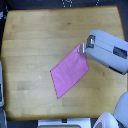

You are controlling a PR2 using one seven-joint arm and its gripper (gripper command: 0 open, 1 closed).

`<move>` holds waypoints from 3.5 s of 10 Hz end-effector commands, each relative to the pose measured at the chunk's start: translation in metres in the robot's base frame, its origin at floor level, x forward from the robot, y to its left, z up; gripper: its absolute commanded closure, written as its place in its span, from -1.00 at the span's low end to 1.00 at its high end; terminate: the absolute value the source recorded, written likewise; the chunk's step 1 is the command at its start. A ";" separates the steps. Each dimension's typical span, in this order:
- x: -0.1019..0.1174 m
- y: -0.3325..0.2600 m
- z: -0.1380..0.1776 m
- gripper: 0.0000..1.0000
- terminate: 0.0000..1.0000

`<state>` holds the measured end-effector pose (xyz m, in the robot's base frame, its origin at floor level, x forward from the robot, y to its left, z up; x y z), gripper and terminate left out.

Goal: Folding a cloth

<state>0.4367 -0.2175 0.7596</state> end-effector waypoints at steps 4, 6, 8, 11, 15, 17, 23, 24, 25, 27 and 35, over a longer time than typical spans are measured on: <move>0.009 0.016 -0.039 -1.00 -1.00; 0.008 0.009 -0.036 1.00 -1.00; 0.006 0.008 -0.035 1.00 -1.00; 0.006 0.013 -0.035 1.00 -1.00; 0.000 0.012 -0.031 1.00 -1.00; 0.001 0.013 -0.031 1.00 -1.00; 0.008 0.017 -0.028 1.00 -1.00; 0.008 0.017 -0.026 1.00 -1.00; 0.008 0.018 -0.023 1.00 -1.00; 0.011 0.024 -0.012 1.00 -1.00; -0.021 0.104 0.068 1.00 -1.00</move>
<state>0.4390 -0.1681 0.7803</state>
